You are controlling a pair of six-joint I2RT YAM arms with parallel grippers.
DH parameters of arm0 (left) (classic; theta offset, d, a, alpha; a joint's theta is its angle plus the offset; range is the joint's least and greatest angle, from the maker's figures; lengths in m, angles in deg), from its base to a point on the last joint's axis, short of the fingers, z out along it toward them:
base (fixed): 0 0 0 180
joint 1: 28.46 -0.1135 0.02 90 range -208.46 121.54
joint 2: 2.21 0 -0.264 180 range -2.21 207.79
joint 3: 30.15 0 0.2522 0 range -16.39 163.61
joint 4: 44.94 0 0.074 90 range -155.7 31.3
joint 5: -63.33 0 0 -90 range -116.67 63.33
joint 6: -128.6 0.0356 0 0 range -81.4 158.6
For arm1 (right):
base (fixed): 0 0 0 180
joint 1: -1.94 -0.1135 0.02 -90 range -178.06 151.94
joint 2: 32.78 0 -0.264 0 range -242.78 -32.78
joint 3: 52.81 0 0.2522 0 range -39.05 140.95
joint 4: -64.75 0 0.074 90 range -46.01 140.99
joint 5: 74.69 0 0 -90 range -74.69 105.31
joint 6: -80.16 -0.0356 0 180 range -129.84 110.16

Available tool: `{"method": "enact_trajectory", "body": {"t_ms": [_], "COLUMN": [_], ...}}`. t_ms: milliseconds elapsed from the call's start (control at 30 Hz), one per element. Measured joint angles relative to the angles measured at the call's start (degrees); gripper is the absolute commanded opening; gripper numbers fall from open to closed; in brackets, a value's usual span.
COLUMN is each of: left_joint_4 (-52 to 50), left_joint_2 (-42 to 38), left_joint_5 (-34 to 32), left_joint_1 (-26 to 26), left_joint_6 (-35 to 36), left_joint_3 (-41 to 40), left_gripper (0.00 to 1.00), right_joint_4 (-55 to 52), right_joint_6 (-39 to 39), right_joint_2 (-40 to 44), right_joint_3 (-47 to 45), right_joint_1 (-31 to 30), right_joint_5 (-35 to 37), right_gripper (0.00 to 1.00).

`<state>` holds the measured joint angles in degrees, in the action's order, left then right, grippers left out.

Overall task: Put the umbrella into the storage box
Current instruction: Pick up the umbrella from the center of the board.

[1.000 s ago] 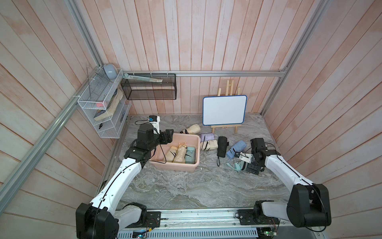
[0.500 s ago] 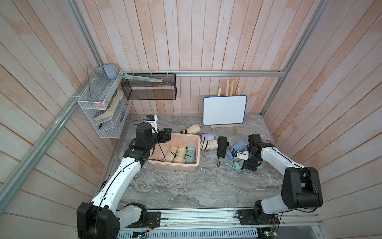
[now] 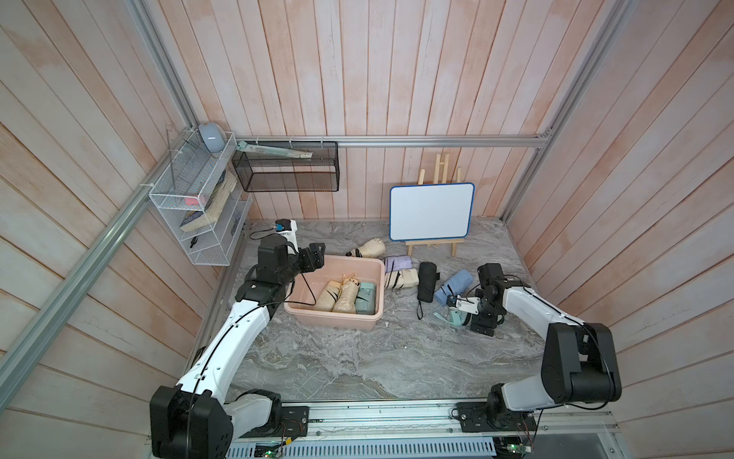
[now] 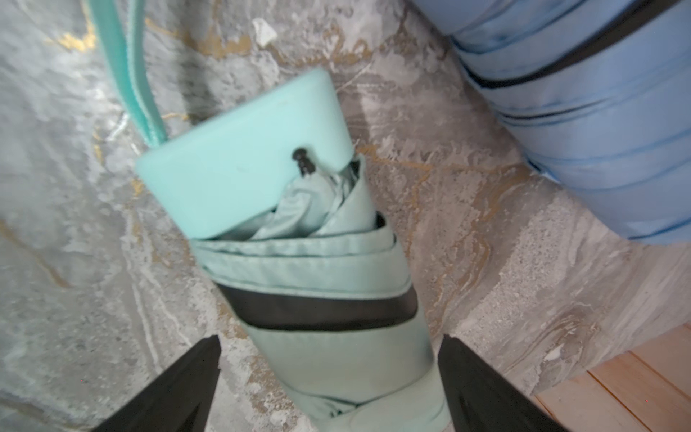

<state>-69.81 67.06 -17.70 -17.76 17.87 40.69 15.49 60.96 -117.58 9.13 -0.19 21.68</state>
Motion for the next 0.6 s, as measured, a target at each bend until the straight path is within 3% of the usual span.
{"method": "enact_trajectory", "body": {"t_ms": [333,600], "left_joint_4": [-0.48,-1.36], "left_joint_2": [0.02,0.04], "left_joint_5": [0.68,1.7], "left_joint_1": [-4.15,-6.47], "left_joint_6": [-1.53,-1.84], "left_joint_3": [0.0,0.0], "left_gripper": [0.85,0.85], "right_joint_4": [2.99,4.04], "right_joint_6": [0.42,0.26], "right_joint_2": [-4.37,-4.61], "right_joint_3": [0.09,-0.35], "right_joint_1": [0.0,0.13], "right_joint_5": [-0.35,-0.74], "right_gripper": [0.83,0.55]}}
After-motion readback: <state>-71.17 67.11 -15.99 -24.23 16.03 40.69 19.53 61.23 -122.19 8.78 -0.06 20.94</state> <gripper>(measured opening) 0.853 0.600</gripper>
